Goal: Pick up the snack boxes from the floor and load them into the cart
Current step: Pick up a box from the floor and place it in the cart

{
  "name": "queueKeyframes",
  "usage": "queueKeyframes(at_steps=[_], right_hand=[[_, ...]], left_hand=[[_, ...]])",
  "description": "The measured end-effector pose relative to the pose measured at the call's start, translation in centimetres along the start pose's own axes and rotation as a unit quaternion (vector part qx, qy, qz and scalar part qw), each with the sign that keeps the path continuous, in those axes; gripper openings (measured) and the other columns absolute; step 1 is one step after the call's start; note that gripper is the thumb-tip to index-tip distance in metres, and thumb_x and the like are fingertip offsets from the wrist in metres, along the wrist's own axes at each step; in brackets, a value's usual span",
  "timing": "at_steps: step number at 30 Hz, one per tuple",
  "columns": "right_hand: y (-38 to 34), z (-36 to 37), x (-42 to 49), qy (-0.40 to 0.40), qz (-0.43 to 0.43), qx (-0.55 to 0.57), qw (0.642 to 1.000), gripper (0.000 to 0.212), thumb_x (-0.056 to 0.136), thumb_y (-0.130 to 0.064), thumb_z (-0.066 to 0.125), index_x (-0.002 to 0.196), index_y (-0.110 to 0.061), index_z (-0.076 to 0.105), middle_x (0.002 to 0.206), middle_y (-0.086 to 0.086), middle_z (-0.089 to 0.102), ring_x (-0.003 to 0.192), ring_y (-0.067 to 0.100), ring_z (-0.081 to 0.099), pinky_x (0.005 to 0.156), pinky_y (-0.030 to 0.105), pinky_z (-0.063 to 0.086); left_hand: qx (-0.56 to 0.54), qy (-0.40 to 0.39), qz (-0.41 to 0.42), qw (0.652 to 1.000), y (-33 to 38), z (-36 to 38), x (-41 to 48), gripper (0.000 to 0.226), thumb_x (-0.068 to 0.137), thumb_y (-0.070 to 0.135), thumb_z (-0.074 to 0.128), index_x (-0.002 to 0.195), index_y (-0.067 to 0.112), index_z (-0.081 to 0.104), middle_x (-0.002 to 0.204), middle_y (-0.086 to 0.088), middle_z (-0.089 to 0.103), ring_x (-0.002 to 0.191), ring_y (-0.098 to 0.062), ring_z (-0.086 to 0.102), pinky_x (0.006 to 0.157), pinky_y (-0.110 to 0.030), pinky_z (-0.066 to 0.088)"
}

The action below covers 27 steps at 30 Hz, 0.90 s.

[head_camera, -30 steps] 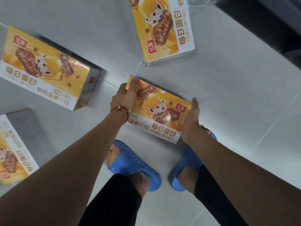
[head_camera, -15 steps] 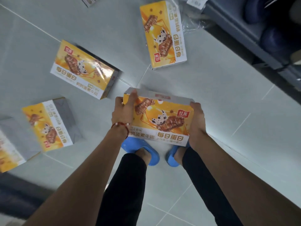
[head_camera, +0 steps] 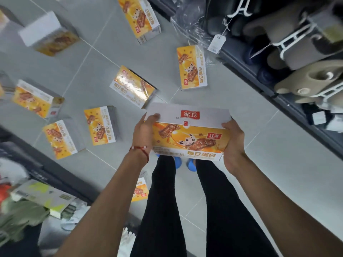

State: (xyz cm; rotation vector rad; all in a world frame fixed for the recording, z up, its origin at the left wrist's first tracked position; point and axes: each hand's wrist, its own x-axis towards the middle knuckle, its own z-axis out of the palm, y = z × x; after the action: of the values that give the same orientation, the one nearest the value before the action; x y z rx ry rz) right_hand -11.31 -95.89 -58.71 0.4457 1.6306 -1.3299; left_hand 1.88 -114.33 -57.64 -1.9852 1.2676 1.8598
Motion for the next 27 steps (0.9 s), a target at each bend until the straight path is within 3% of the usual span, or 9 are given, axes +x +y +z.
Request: queueKeyframes(at_steps=[2,8,12,15,18,20,23,25,27], right_hand=[[-2.1,-0.3,-3.1,-0.015,-0.019,0.004,1.000,0.061,0.078,-0.037,0.054,0.136,-0.022,0.060,0.121,0.012,0.073,0.109,0.036,0.071,0.084,0.045,0.058],[-7.1,-1.5,-10.6,-0.048,-0.073,0.016,0.996,0.052,0.088,-0.031,0.060,0.139,-0.027,0.056,0.118,0.003,0.076,0.107,0.025,0.074,0.077,0.036,0.059],[-9.0,-2.4,-14.4,-0.053,-0.086,0.036,0.994,0.039,0.102,-0.022,0.057,0.140,-0.028,0.055,0.118,0.003,0.076,0.110,0.027,0.073,0.082,0.039,0.057],[-9.7,-3.4,-17.1,-0.048,-0.108,0.049,0.992,0.039,0.104,-0.022,0.055,0.142,-0.028,0.053,0.119,0.002,0.076,0.109,0.024,0.073,0.081,0.036,0.057],[-9.5,-4.2,-19.3,-0.027,-0.121,0.076,0.989,0.041,0.103,-0.022,0.056,0.144,-0.028,0.050,0.121,0.004,0.075,0.106,0.022,0.075,0.081,0.037,0.060],[-8.9,-4.4,-20.5,-0.006,-0.126,0.097,0.987,0.044,0.103,-0.023,0.058,0.145,-0.028,0.049,0.122,0.005,0.075,0.107,0.024,0.075,0.087,0.044,0.060],[-7.5,-4.7,-22.4,0.036,-0.132,0.141,0.981,0.047,0.102,-0.026,0.059,0.147,-0.028,0.047,0.122,0.005,0.075,0.110,0.027,0.074,0.094,0.047,0.060],[-6.6,-5.1,-23.9,0.061,-0.139,0.183,0.971,0.044,0.102,-0.023,0.058,0.145,-0.026,0.049,0.122,0.006,0.075,0.108,0.026,0.074,0.085,0.040,0.061],[-5.4,-5.6,-25.4,0.081,-0.147,0.213,0.963,0.043,0.103,-0.023,0.058,0.145,-0.026,0.049,0.124,0.005,0.075,0.108,0.025,0.074,0.082,0.037,0.060]], left_hand=[[-0.017,-0.016,0.027,0.999,0.9,-0.5,-3.3,0.010,0.098,0.036,0.056,0.100,0.030,0.064,0.097,0.002,0.077,0.089,-0.022,0.073,0.082,-0.034,0.053],[-0.038,-0.039,0.098,0.994,4.0,-1.7,-12.0,0.015,0.102,0.033,0.051,0.113,0.034,0.061,0.100,0.008,0.077,0.089,-0.011,0.073,0.087,-0.033,0.051],[-0.038,-0.047,0.137,0.989,6.1,-1.8,-16.8,0.024,0.101,0.028,0.052,0.124,0.028,0.061,0.089,0.013,0.078,0.075,-0.003,0.074,0.075,-0.025,0.050],[-0.028,-0.057,0.153,0.986,7.0,-1.6,-19.3,0.037,0.101,0.024,0.053,0.138,0.022,0.055,0.084,0.014,0.076,0.071,-0.003,0.073,0.059,-0.013,0.053],[0.001,-0.083,0.166,0.983,7.8,-1.4,-21.0,0.043,0.099,0.022,0.055,0.142,0.020,0.052,0.083,0.014,0.074,0.065,0.002,0.071,0.053,-0.009,0.050],[0.020,-0.099,0.176,0.979,8.4,-1.2,-21.8,0.042,0.097,0.023,0.058,0.139,0.023,0.052,0.091,0.009,0.075,0.069,0.000,0.072,0.059,-0.012,0.054],[0.076,-0.129,0.210,0.966,9.3,-0.6,-23.0,0.043,0.095,0.028,0.062,0.136,0.033,0.053,0.100,0.013,0.076,0.086,-0.005,0.074,0.082,-0.025,0.058],[0.117,-0.157,0.248,0.949,9.8,0.0,-24.3,0.040,0.095,0.027,0.063,0.131,0.041,0.052,0.098,0.022,0.073,0.084,0.003,0.071,0.073,-0.016,0.053],[0.149,-0.180,0.267,0.935,10.1,0.5,-25.8,0.046,0.095,0.029,0.065,0.136,0.043,0.050,0.108,0.019,0.070,0.091,0.007,0.067,0.071,-0.010,0.049]])
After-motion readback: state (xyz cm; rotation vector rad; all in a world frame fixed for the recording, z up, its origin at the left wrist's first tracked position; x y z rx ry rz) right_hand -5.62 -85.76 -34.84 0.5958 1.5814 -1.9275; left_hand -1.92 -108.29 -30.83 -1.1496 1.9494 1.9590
